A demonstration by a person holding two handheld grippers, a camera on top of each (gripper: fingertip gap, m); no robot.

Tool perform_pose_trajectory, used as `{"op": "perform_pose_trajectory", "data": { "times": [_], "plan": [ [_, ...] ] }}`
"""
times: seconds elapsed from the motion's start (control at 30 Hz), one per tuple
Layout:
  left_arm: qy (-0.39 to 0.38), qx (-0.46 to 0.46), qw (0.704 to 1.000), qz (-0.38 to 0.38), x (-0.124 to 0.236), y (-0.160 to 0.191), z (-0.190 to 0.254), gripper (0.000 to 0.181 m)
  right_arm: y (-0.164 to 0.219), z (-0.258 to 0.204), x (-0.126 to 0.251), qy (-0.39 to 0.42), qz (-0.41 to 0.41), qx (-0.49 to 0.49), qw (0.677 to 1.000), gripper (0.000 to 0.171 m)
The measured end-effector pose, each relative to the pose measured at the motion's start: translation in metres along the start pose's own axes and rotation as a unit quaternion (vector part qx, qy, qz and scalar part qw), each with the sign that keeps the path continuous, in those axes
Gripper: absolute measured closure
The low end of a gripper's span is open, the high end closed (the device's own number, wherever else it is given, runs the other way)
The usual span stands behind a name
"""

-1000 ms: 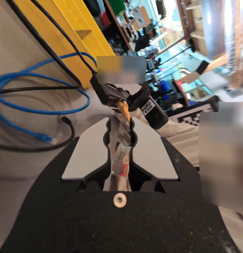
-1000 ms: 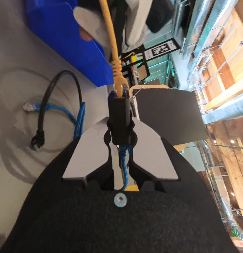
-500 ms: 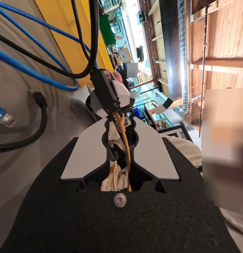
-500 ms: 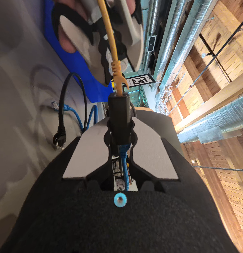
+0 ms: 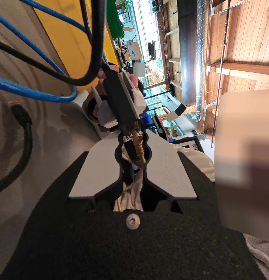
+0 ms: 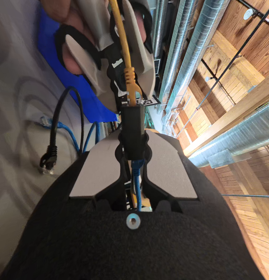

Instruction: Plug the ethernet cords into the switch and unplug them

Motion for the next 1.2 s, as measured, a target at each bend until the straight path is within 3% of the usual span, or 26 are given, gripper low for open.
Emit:
{"op": "perform_pose_trajectory", "data": {
  "times": [0.33, 0.57, 0.77, 1.0, 1.2],
  "plan": [
    [-0.010, -0.025, 1.000, -0.011, 0.005, -0.012, 0.003, 0.159, 0.006, 0.006, -0.006, 0.026, -0.010, 0.007, 1.000, 0.147],
    [-0.087, -0.084, 0.992, -0.036, 0.005, -0.005, -0.018, 0.170, 0.011, -0.005, -0.009, 0.001, -0.043, 0.026, 0.999, 0.143],
    [-0.124, -0.124, 0.983, -0.047, 0.002, -0.004, -0.014, 0.170, 0.011, -0.002, -0.008, 0.001, -0.051, 0.012, 0.999, 0.143],
    [-0.116, -0.104, 0.987, -0.047, 0.001, -0.003, -0.015, 0.170, 0.011, -0.007, -0.008, -0.012, -0.057, -0.006, 0.998, 0.143],
    [-0.139, -0.169, 0.975, -0.027, -0.002, -0.009, -0.006, 0.164, 0.017, -0.004, -0.010, -0.007, -0.079, -0.018, 0.997, 0.145]
  ]
}}
Point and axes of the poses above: each gripper's, where its closed fingertips meet, x back along the fingers, y out of its underside, z = x × y across the jaws, the point moved 2 cm from there along x, back along the fingers, and after that the axes turned 2 degrees about x, right-handed, at the moved point
